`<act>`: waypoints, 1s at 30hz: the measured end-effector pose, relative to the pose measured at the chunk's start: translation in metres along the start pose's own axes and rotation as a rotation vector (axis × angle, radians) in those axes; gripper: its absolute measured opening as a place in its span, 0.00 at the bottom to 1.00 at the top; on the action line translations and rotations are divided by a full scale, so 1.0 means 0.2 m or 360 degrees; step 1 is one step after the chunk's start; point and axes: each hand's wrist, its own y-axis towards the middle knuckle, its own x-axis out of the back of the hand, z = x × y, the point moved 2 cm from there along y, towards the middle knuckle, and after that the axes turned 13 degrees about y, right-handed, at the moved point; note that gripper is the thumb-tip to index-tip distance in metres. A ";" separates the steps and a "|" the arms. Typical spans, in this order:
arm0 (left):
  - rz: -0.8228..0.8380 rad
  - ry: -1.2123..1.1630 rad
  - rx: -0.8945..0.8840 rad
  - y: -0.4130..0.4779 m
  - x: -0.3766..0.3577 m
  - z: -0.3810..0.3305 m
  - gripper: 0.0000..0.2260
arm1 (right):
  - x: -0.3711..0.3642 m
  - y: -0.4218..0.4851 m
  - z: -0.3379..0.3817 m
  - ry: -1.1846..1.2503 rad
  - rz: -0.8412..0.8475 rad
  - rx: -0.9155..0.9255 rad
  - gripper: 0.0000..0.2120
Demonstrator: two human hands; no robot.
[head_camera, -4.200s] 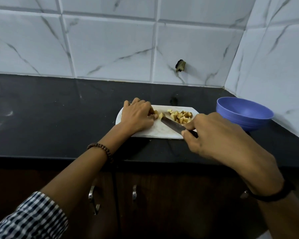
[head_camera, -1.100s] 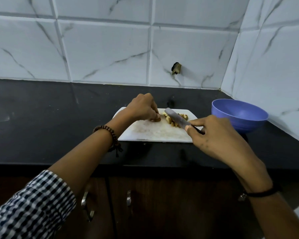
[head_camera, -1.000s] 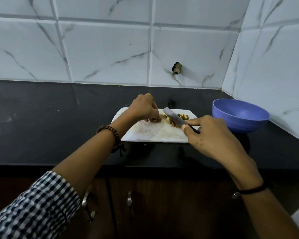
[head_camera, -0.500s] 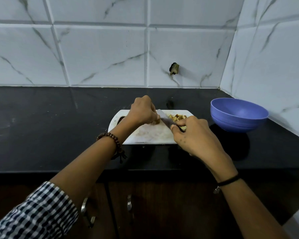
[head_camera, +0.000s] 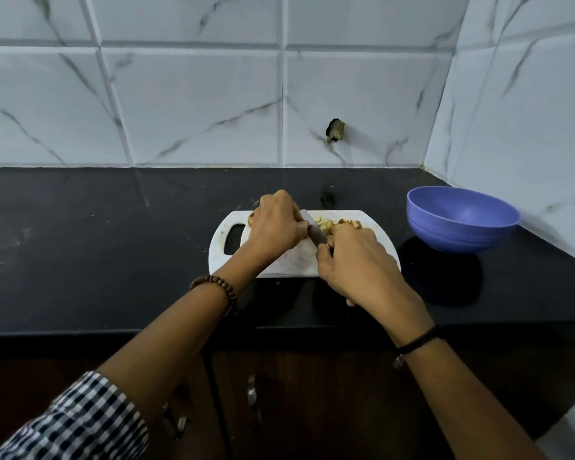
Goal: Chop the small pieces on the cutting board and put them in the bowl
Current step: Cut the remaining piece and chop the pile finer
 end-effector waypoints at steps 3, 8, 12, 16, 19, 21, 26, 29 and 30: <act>0.0010 -0.0037 0.0013 -0.01 0.01 0.00 0.05 | 0.01 -0.05 0.01 -0.0054 0.0132 -0.0072 0.06; 0.0072 -0.0098 0.0027 -0.02 0.04 0.02 0.06 | 0.09 -0.16 0.03 -0.0260 0.0288 -0.0101 0.11; 0.0103 -0.0190 0.0055 -0.02 0.04 0.04 0.07 | 0.23 -0.23 0.02 -0.0295 0.0309 -0.0062 0.15; 0.0107 -0.0286 0.0126 -0.03 0.03 0.05 0.07 | 0.30 -0.23 -0.03 -0.0249 0.0112 0.0016 0.16; 0.0108 -0.0333 0.0146 -0.05 0.02 0.05 0.06 | 0.29 -0.21 -0.07 -0.0152 -0.0078 0.0068 0.16; 0.0108 -0.0340 0.0138 -0.05 0.02 0.06 0.05 | 0.27 -0.18 -0.08 -0.0106 -0.0119 0.0087 0.17; 0.0124 -0.0386 0.0105 -0.06 0.02 0.06 0.04 | 0.18 -0.13 -0.08 -0.0089 -0.0110 0.0084 0.18; 0.0106 -0.0381 0.0084 -0.06 0.02 0.06 0.05 | 0.15 -0.13 -0.07 -0.0062 -0.0093 0.0052 0.17; 0.0108 -0.0381 0.0077 -0.05 0.01 0.06 0.05 | 0.14 -0.12 -0.08 -0.0047 -0.0089 0.0050 0.17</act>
